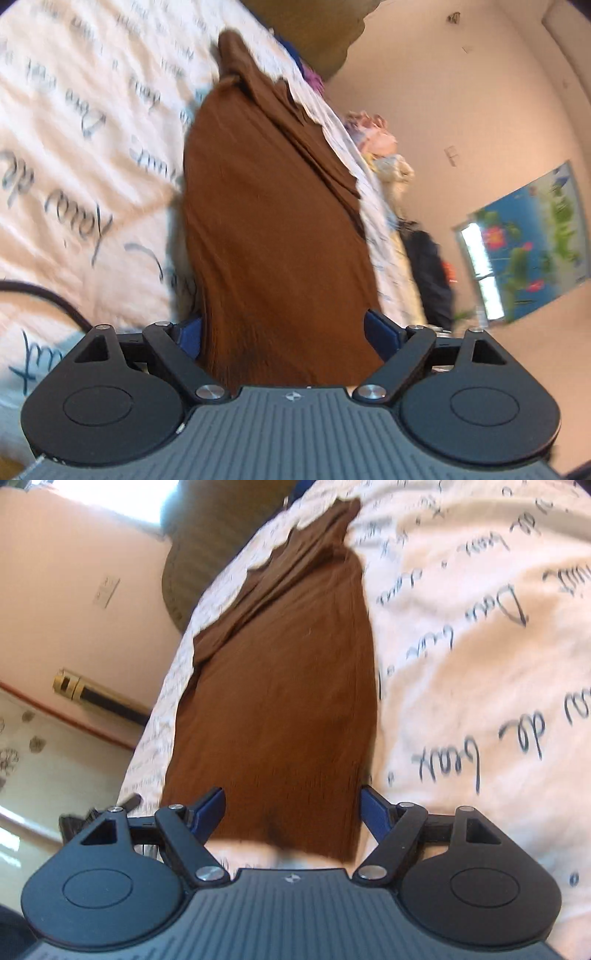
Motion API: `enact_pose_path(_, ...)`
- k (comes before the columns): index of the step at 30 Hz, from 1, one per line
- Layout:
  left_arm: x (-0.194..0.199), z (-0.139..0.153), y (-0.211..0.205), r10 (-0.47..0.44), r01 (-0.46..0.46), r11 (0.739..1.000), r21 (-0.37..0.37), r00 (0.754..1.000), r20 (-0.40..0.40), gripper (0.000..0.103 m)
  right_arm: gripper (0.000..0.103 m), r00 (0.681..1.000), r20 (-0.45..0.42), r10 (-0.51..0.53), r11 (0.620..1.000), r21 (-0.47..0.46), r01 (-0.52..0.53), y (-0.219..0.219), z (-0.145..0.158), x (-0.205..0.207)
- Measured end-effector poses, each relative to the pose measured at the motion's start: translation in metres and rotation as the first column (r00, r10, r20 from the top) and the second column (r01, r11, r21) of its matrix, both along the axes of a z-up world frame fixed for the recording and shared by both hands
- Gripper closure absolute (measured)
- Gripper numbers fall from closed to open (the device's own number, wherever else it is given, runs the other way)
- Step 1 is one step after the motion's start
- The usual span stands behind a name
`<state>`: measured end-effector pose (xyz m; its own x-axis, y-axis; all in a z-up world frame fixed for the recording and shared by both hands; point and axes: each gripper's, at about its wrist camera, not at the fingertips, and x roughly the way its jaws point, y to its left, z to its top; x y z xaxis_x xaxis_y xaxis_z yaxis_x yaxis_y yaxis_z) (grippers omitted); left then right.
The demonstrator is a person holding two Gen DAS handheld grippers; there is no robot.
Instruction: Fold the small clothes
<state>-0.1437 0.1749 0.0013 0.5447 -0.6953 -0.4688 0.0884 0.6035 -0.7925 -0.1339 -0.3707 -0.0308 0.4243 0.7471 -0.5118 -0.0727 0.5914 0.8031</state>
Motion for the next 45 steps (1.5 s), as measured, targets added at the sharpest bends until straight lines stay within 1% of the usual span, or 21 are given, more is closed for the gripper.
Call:
enact_pose_path(3,0.000,-0.004,0.006,0.005,-0.007,0.999,-0.038,0.999,-0.035,0.032,0.027,0.999,-0.023,-0.026,0.998,0.064,0.027,-0.004,-0.009,0.002)
enact_pose_path(6,0.000,-0.010,0.013,0.018,-0.022,0.999,-0.050,0.997,-0.070,0.060,0.054,0.998,-0.038,-0.059,0.994,0.086,0.062,-0.006,-0.015,0.006)
enact_pose_path(8,0.001,-0.013,0.015,0.016,-0.019,0.999,-0.034,0.996,-0.092,0.070,0.083,0.996,-0.060,-0.064,0.994,0.083,0.069,-0.004,-0.021,0.008)
enact_pose_path(10,0.000,-0.013,0.015,0.005,-0.008,1.000,-0.026,0.996,-0.089,0.071,0.085,0.996,-0.073,-0.050,0.994,0.089,0.057,-0.004,-0.025,0.008)
enact_pose_path(11,0.003,-0.013,0.014,0.000,-0.001,1.000,-0.003,0.996,-0.088,0.074,0.089,0.996,-0.070,-0.048,0.995,0.089,0.054,-0.002,-0.025,0.011)
enact_pose_path(12,0.003,-0.011,0.011,0.002,0.002,0.999,0.044,0.996,-0.088,0.099,0.096,0.996,-0.070,-0.050,0.996,0.069,0.055,-0.001,-0.024,0.012)
enact_pose_path(13,0.004,-0.009,0.007,0.003,0.006,0.995,0.103,0.996,-0.090,0.100,0.098,0.997,-0.059,-0.050,0.998,0.043,0.053,0.001,-0.022,0.011)
enact_pose_path(18,0.002,0.013,0.000,-0.051,0.053,0.960,0.275,0.999,-0.014,0.100,0.099,1.000,0.018,-0.017,0.998,-0.056,0.018,0.014,0.001,0.005)
enact_pose_path(20,0.005,0.010,0.007,-0.044,0.051,0.951,0.304,0.999,-0.029,0.100,0.099,1.000,0.010,-0.015,0.993,-0.116,0.016,0.012,0.002,0.005)
enact_pose_path(25,0.007,0.003,0.010,-0.032,0.040,0.957,0.289,0.999,-0.033,0.097,0.099,0.999,-0.023,-0.032,0.996,-0.082,0.030,0.007,-0.013,0.007)
enact_pose_path(28,0.005,0.006,0.017,-0.053,0.061,0.971,0.231,0.998,-0.040,0.098,0.095,0.999,-0.033,-0.038,0.999,-0.040,0.037,0.000,-0.013,0.005)
enact_pose_path(30,0.001,0.019,0.026,-0.049,0.051,0.978,0.202,0.999,-0.014,0.096,0.087,0.996,-0.057,-0.074,0.997,-0.037,0.072,-0.011,-0.007,0.005)
enact_pose_path(32,-0.005,0.039,0.036,-0.005,-0.008,0.983,0.183,0.998,0.066,0.095,0.071,0.987,0.012,-0.159,0.987,-0.022,0.160,-0.025,0.011,0.002)
enact_pose_path(34,-0.001,0.062,0.037,0.063,-0.094,0.980,0.176,0.983,0.173,0.077,0.061,0.972,0.107,-0.211,0.977,-0.010,0.213,-0.028,0.031,0.006)
enact_pose_path(36,0.011,0.080,0.016,0.123,-0.205,0.941,0.268,0.949,0.292,0.072,0.056,0.948,0.211,-0.238,0.968,-0.034,0.250,-0.015,0.049,0.020)
enact_pose_path(38,0.032,0.080,-0.023,0.144,-0.293,0.865,0.406,0.922,0.358,0.072,0.051,0.921,0.290,-0.260,0.953,-0.077,0.293,0.010,0.057,0.043)
enact_pose_path(39,0.046,0.074,-0.045,0.139,-0.303,0.836,0.457,0.923,0.359,0.072,0.050,0.917,0.307,-0.255,0.949,-0.102,0.298,0.026,0.056,0.058)
enact_pose_path(41,0.067,0.056,-0.080,0.132,-0.299,0.810,0.504,0.931,0.340,0.072,0.050,0.919,0.337,-0.203,0.944,-0.183,0.275,0.062,0.050,0.090)
enact_pose_path(42,0.076,0.048,-0.094,0.120,-0.297,0.798,0.524,0.931,0.345,0.072,0.050,0.912,0.365,-0.186,0.919,-0.263,0.293,0.081,0.047,0.103)
enact_pose_path(44,0.085,0.033,-0.115,0.098,-0.312,0.742,0.593,0.926,0.365,0.067,0.050,0.897,0.424,-0.126,0.836,-0.441,0.326,0.116,0.037,0.119)
enact_pose_path(45,0.091,0.025,-0.123,0.071,-0.297,0.711,0.637,0.932,0.355,0.057,0.050,0.899,0.429,-0.090,0.795,-0.512,0.324,0.128,0.030,0.125)
